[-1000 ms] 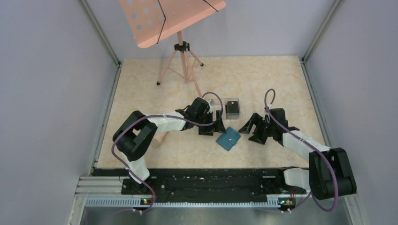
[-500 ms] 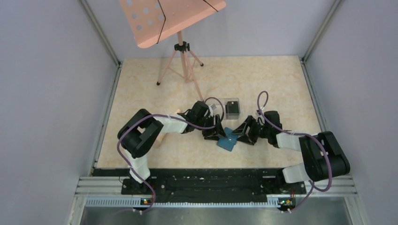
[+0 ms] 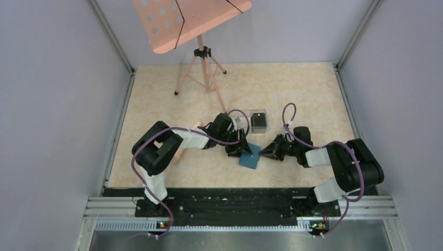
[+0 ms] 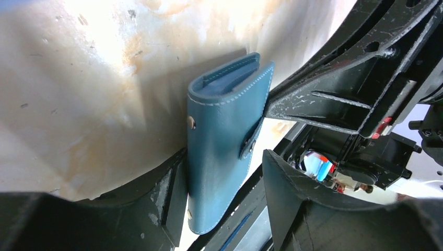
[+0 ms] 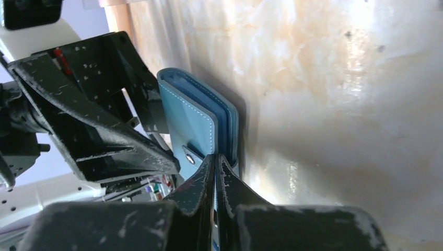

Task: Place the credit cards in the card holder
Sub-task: Pick up the card holder from the center of the board.

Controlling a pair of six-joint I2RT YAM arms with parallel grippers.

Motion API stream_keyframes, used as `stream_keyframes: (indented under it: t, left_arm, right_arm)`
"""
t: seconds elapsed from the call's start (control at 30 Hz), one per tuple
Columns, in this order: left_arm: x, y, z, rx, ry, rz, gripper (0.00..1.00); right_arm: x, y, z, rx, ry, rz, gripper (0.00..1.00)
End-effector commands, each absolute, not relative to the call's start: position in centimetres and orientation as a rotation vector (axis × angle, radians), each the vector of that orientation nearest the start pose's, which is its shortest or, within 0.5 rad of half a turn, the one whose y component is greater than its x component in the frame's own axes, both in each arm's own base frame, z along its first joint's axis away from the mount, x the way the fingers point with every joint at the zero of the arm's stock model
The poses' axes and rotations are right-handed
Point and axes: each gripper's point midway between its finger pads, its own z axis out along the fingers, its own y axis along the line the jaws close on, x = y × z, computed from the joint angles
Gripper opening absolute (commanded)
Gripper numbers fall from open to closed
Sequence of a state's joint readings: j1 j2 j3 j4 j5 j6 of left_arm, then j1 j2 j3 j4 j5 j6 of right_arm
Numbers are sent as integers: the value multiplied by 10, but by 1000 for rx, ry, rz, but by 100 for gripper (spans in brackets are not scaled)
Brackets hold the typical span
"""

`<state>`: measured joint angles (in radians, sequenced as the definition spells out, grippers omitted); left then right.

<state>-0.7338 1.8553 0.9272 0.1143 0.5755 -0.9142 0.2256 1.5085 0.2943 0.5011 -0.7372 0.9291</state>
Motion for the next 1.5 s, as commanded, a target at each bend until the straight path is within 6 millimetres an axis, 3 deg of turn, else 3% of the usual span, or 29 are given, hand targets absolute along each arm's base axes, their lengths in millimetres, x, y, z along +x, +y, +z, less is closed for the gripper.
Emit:
stream_keyframes:
  t: [0.0,0.17,0.43,0.57,0.77,0.9,1.17,1.33,1.47]
  left_arm:
    - [229,-371,54,110,2667,-1348,58]
    - [234,-365,64,111,2630,-1299,57]
    - [234,-363,91,141,2531,-1379,57]
    - [234,-351,84,104,2553,-1326,59]
    - [237,-337,59,87,2650,-1164,62]
    - [237,-335,47,64,2689,-1147,61]
    - [234,-352,42,18,2664,-1385,50]
    - [235,-361,53,32,2614,-1482,43]
    - [232,-364,56,37,2594,-1533,39]
  right_arm:
    - [226,208,57,289,2356,1490,0]
    - [228,209,84,195,2275,1486,0]
    - [237,204,131,100,2151,1407,0]
    - [245,193,117,152,2266,1255,2]
    - [232,190,75,287,2395,1254,40]
    - [223,190,50,373,2452,1277,51]
    - [218,210,26,382,2513,1370,52]
    - [220,225,32,366,2432,1541,52]
    - [222,229,43,348,2374,1597,38]
